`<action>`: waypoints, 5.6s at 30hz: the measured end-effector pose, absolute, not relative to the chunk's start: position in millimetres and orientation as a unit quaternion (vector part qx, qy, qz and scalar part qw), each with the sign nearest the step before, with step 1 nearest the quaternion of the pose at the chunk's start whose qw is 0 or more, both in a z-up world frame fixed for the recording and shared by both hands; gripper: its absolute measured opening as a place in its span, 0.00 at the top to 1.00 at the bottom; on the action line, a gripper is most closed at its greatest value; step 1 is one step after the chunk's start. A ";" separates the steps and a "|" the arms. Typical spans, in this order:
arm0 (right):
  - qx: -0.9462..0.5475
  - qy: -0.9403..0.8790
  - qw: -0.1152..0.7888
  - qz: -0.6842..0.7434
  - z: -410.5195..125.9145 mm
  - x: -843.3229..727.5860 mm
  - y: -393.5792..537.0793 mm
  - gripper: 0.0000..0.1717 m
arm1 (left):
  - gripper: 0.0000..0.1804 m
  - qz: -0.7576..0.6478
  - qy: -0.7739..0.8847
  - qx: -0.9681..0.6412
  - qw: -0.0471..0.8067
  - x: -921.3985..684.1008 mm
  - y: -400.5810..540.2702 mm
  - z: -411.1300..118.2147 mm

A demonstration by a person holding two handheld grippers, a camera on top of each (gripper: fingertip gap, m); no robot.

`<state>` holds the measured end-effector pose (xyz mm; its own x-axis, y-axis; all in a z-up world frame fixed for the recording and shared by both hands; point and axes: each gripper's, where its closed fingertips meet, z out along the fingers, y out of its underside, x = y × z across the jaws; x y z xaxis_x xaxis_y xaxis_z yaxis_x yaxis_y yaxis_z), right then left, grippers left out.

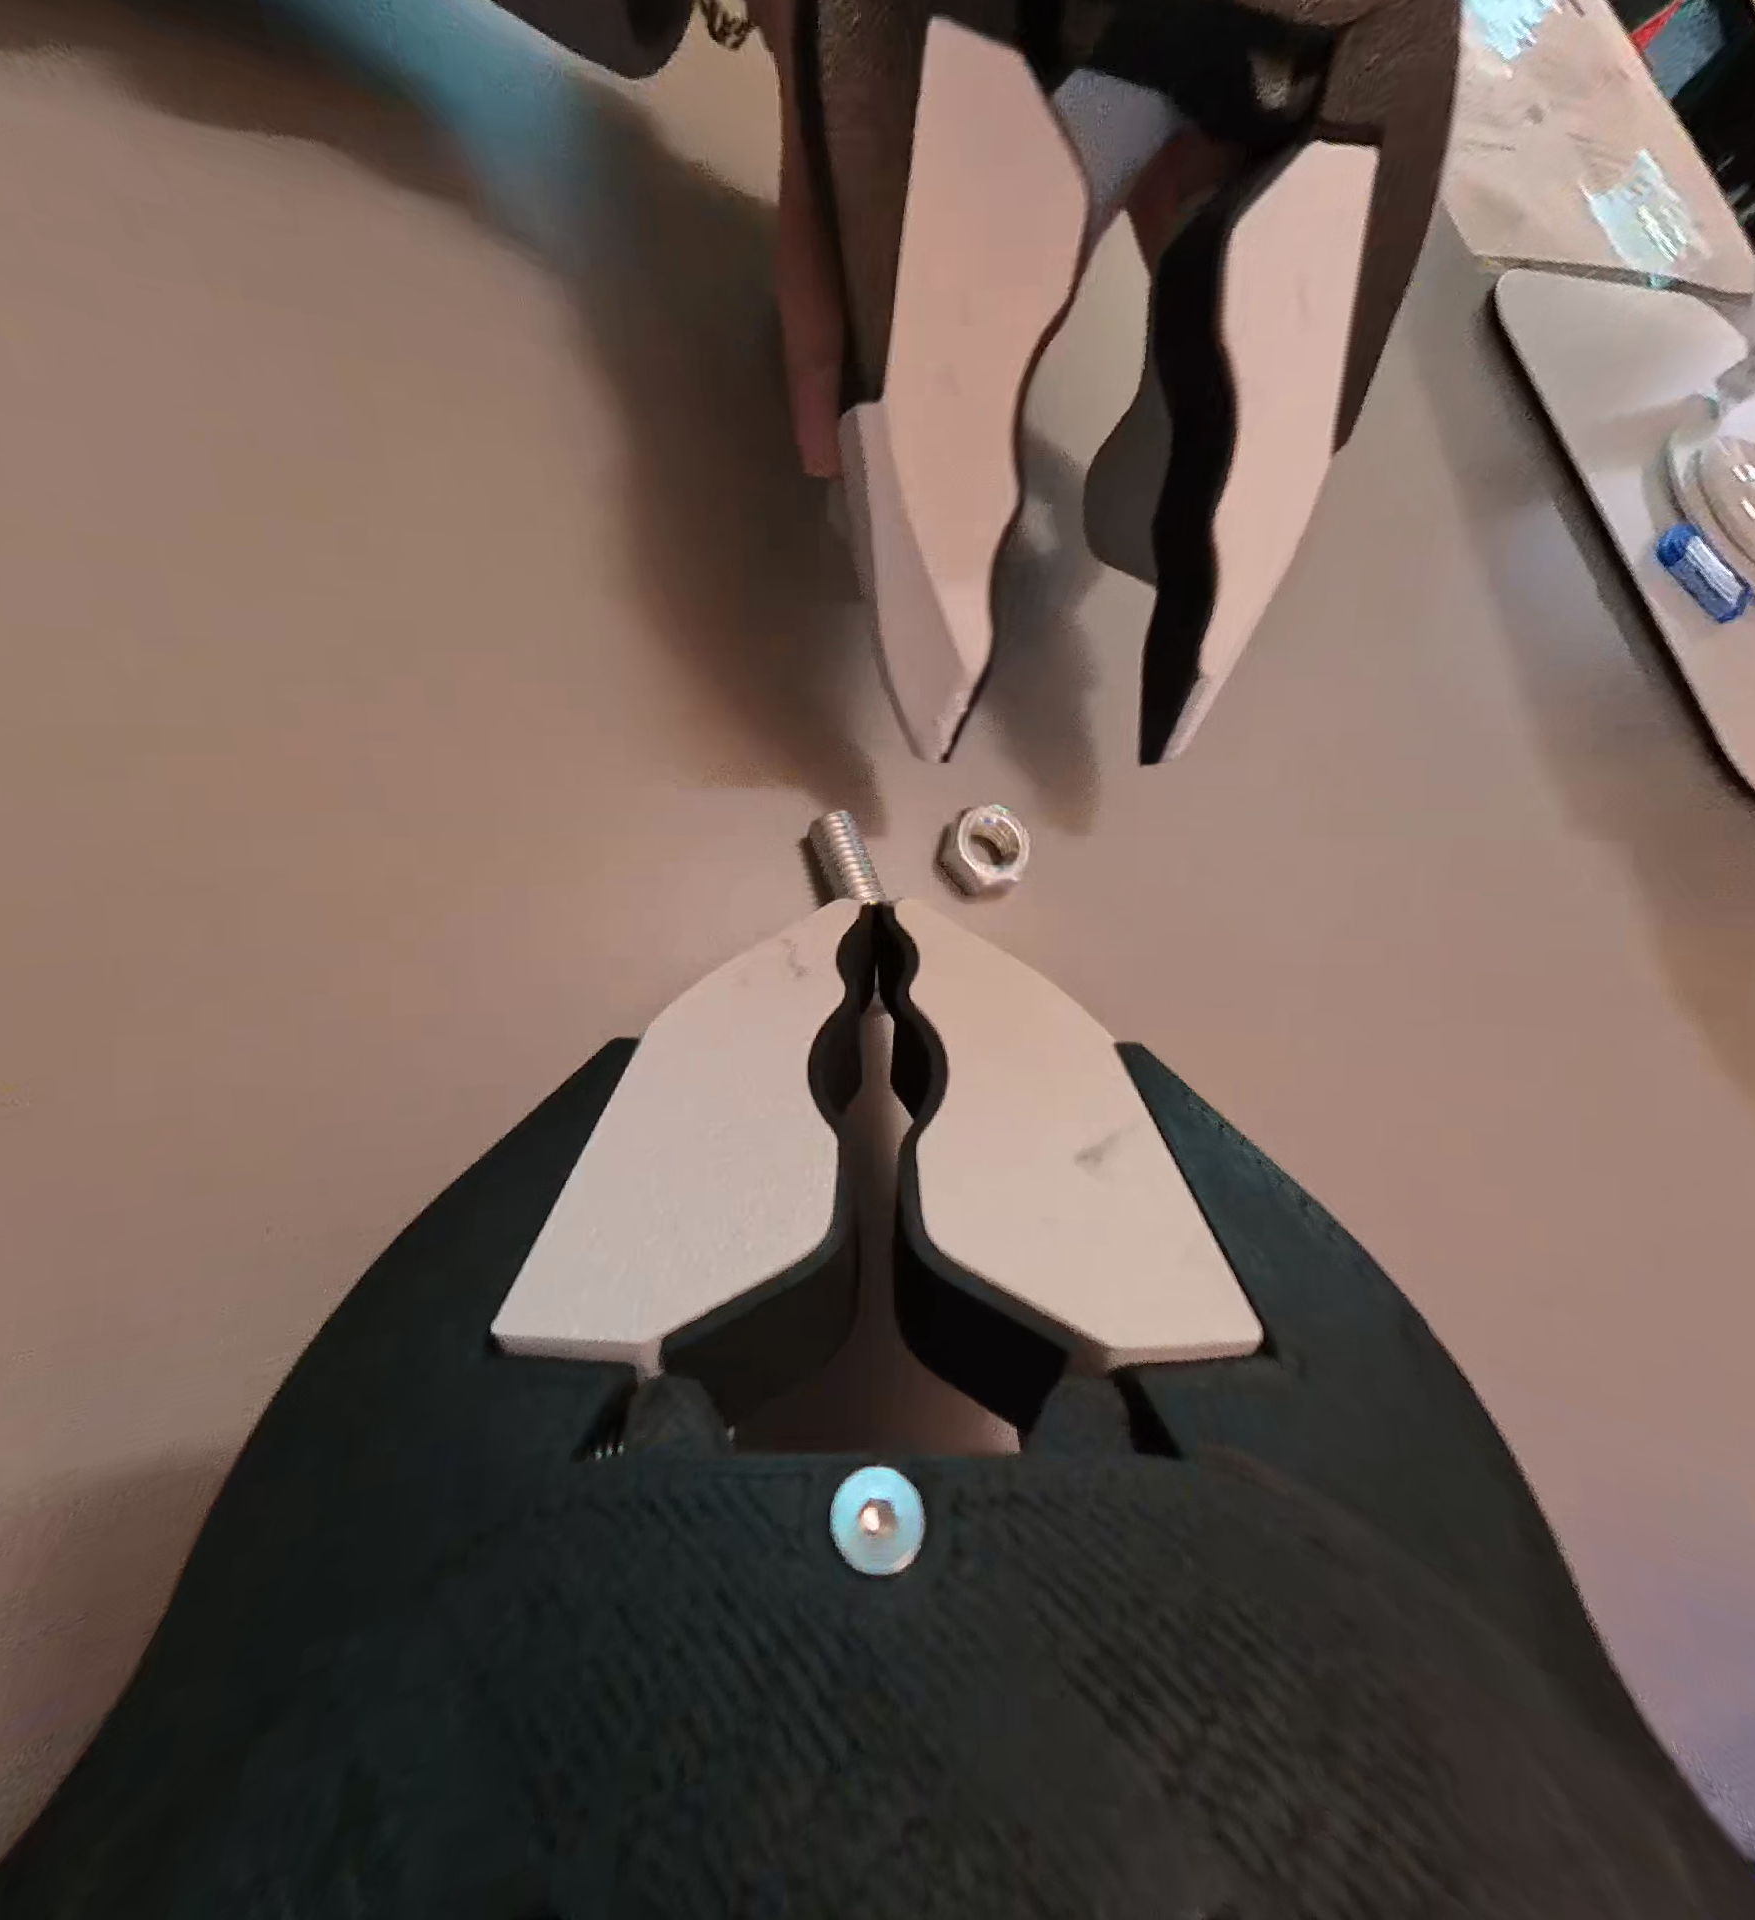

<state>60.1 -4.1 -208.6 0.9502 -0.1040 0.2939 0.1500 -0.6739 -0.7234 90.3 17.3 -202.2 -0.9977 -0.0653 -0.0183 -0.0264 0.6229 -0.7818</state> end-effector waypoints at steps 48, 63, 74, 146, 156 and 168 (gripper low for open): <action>-0.821 0.070 0.546 -0.153 -162.6 102.9 -5.8 0.95 | 0.90 -0.447 0.889 -0.085 0.051 103.8 15.0 -185.7; -0.516 0.096 0.851 -0.006 -67.5 59.6 31.4 0.95 | 0.90 -0.513 0.851 -0.093 0.063 71.2 18.5 -43.8; -0.455 0.102 0.882 0.076 -60.2 56.6 20.2 0.95 | 0.90 -0.514 0.852 -0.092 0.023 61.1 18.9 -48.4; -0.445 0.066 0.884 0.130 -57.2 35.9 62.1 0.95 | 0.90 -0.396 0.908 -0.119 0.068 39.0 51.5 -49.4; -0.447 0.067 0.882 0.134 -60.2 34.6 61.7 0.95 | 0.90 -0.401 0.908 -0.108 0.050 37.7 51.1 -53.1; -0.439 0.069 0.885 0.139 -58.9 34.5 58.7 0.95 | 0.90 -0.424 0.900 -0.093 0.034 37.7 47.3 -52.2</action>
